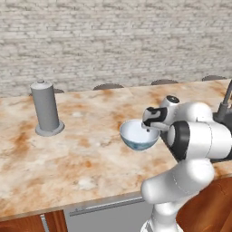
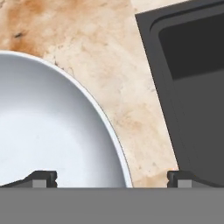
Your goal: Clear the mugs and bowl far away from the sink.
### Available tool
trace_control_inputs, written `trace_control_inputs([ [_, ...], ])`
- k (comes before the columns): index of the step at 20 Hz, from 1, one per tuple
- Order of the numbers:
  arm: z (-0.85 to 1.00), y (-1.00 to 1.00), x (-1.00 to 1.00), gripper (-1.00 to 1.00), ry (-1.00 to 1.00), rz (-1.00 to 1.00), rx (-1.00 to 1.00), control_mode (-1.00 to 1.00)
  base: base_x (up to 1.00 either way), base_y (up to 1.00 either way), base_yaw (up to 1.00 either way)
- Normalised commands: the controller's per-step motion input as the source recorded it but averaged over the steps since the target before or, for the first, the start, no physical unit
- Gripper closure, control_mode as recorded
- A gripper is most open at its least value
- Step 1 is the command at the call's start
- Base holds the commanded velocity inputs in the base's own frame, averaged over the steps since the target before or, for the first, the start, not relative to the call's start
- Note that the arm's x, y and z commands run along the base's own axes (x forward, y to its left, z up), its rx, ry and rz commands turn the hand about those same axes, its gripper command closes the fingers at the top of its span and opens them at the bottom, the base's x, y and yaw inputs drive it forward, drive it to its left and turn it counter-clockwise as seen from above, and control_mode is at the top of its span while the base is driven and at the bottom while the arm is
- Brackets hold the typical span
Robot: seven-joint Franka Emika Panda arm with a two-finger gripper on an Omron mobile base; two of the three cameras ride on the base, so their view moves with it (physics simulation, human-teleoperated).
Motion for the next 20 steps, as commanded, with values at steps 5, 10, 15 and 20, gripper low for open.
trace_control_inputs([
  [5,-0.35,0.0,0.02,-1.0,0.0,0.0,0.01,-1.0,0.0,0.0,0.0],
  [10,-0.41,0.44,0.0,1.0,0.01,0.0,0.03,-1.0,0.0,0.0,0.0],
  [15,-0.27,0.61,-0.01,1.0,0.0,0.0,0.0,-1.0,0.0,0.0,0.0],
  [20,-0.02,0.21,-0.42,1.0,0.0,-0.04,0.0,-1.0,0.0,0.0,0.0],
])
